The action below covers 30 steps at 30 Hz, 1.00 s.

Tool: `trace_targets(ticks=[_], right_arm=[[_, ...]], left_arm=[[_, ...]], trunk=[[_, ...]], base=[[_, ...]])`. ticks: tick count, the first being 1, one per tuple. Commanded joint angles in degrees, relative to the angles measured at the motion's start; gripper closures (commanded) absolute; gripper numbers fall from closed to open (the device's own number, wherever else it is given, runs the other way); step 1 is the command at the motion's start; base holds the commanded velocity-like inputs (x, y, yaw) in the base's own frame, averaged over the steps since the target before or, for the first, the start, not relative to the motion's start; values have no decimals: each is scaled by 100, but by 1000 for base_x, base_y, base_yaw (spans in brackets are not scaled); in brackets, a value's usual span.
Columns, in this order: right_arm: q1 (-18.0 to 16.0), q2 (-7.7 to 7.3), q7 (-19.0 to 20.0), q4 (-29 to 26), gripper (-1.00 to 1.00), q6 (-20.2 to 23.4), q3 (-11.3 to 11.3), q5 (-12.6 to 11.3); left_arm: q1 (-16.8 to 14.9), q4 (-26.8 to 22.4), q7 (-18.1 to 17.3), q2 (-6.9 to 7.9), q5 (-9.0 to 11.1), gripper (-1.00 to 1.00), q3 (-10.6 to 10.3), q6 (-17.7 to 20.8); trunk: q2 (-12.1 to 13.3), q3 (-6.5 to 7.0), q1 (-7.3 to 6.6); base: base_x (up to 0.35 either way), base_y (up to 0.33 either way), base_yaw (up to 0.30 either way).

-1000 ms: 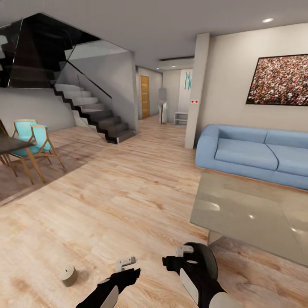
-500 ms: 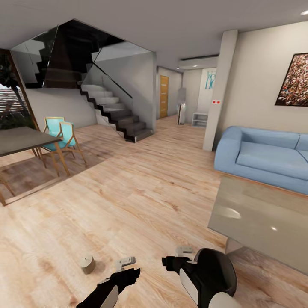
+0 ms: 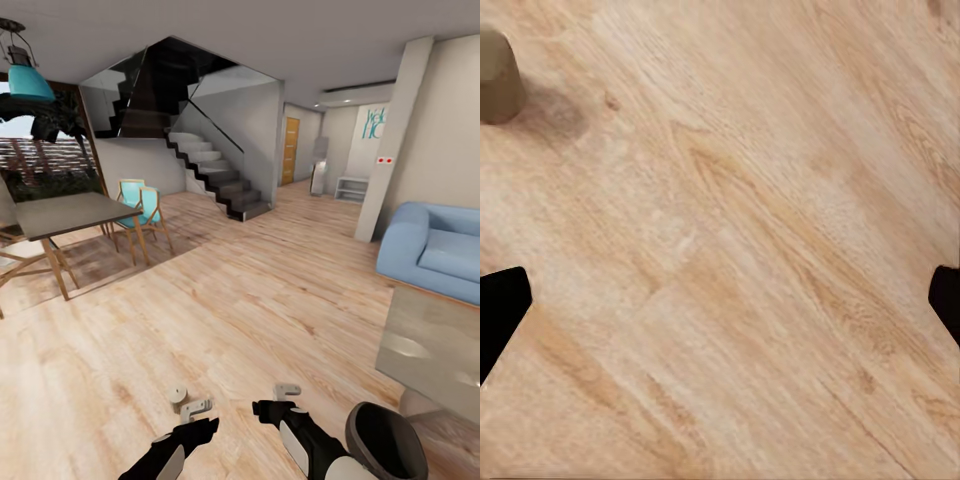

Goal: Place each of the two pumpkins and all three candles from the living room inside a cabinet in the living room (use any cabinet), then make sure every cabinet is closed, and position the cauldron so it is next to a table in the living room.

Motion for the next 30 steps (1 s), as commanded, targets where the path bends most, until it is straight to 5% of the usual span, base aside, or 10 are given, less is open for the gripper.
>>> trace_targets(ticks=[1,14,30], right_arm=[[-2,-5,-53,-12,-100,27,48,-55],[-2,-4,-45,66,-100,-44,60,-26],[25,-4,-53,66,-100,-65,62,226]], left_arm=[[-3,-6,-4,3,39,-100,-25,19],[-3,-6,17,11,33,-100,-27,23],[-3,1,43,74,28,-100,-27,23]], trunk=[[-3,-6,0],[-3,-6,0],[-3,-6,0]], base=[[0,284,278],[-47,26,278],[-154,-226,278]])
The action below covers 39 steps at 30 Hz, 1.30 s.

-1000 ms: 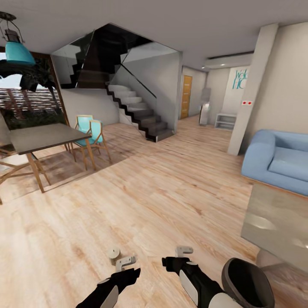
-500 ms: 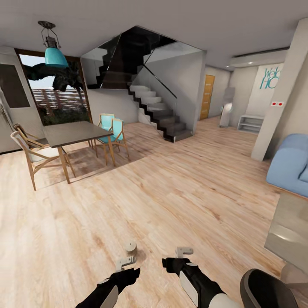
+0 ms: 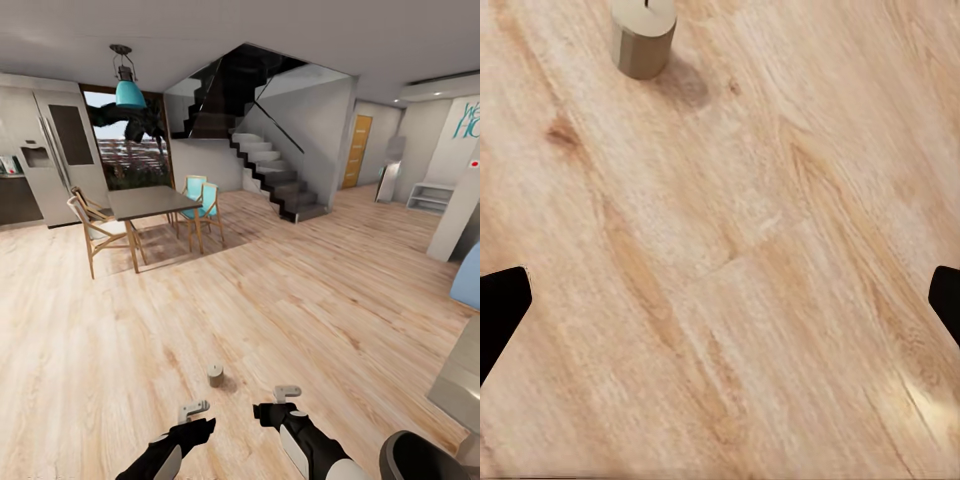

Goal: Place each of the two pumpkins and all three candles from the living room inside a cabinet in the living room (use any cabinet), then make sure every cabinet is closed, and position the cauldron so it is next to a table in the living room.

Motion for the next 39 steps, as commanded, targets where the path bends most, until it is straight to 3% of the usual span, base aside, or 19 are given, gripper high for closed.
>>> trace_targets(ticks=[1,7,12,15,20,25,36,39], right_arm=[[1,-6,-47,-15,-100,27,49,-55],[5,-6,-47,-15,-100,-48,48,-46],[42,-6,-39,-15,-100,-218,51,-45],[49,-6,-39,-15,-100,-250,50,-45],[51,-6,-38,-15,-100,-268,51,-45],[51,-6,-38,-15,-100,-271,55,-45],[51,-6,-38,-15,-100,-271,57,-43],[51,-6,-43,-11,-100,-274,151,46]], left_arm=[[-3,-6,1,11,35,-100,-15,24],[-3,-5,17,110,51,-100,-1,24],[-3,17,17,248,392,-100,197,24],[-3,30,18,279,463,-100,252,24],[-3,50,24,296,488,-100,275,24],[-3,57,22,413,518,-100,289,16],[-3,57,20,432,525,-100,290,16],[-3,57,20,431,525,-100,290,16]], trunk=[[-3,-6,-1],[-3,-6,-1],[-3,-6,-1],[-3,-6,-1],[-3,0,-1],[-3,22,-1],[-3,84,-1],[-3,102,-1]], base=[[-6,-265,278],[-2,-265,278],[1,-261,278],[72,-187,278],[149,-121,276],[230,-64,253],[292,145,237],[245,190,233]])
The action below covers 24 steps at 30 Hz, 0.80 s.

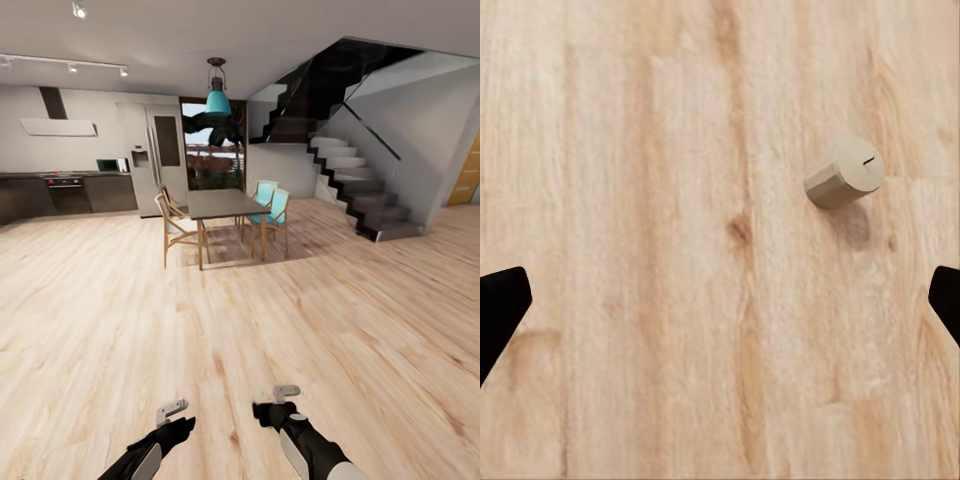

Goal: Place each of the two pumpkins and all three candles from the living room inside a cabinet in the living room (use any cabinet), then make sure every cabinet is closed, and position the cauldron so it is next to a table in the living room.

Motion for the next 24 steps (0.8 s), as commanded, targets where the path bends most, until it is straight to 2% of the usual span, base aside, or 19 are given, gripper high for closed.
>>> trace_targets(ticks=[1,15,24], right_arm=[[-2,-5,-52,-13,-100,29,64,-44],[-2,-5,-54,80,-100,17,140,2],[-2,-5,-54,105,-100,9,140,4]], left_arm=[[-3,-5,2,3,39,-100,-24,20],[-3,-5,2,3,28,-100,-33,-23],[-3,-5,2,-2,25,-100,-33,-22]], trunk=[[-3,0,2],[-3,84,2],[-3,137,2]], base=[[192,180,233],[22,26,232],[-188,0,232]])
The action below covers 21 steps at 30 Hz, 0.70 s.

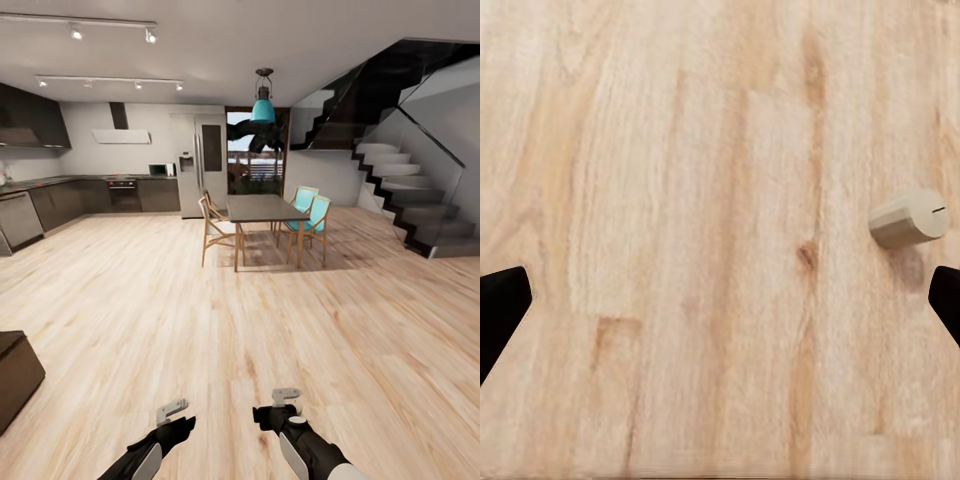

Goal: Place each of the two pumpkins and all three candles from the living room inside a cabinet in the living room (use any cabinet), then make sure every cabinet is closed, and position the cauldron so it is next to a table in the living room.

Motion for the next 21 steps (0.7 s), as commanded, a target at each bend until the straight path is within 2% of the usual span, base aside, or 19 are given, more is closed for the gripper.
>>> trace_targets(ticks=[1,7,21], right_arm=[[-1,-5,-47,-14,-100,32,49,-54],[0,-5,-47,-14,-100,33,49,-54],[-1,-5,-47,-14,-100,35,50,-54]], left_arm=[[-3,-5,2,4,37,-100,-21,22],[-3,-5,2,-1,41,-100,-21,26],[-3,-5,2,-2,41,-100,-21,28]], trunk=[[-3,0,-2],[-3,36,-2],[-3,120,-2]], base=[[-135,0,232],[-194,18,232],[-282,96,232]])
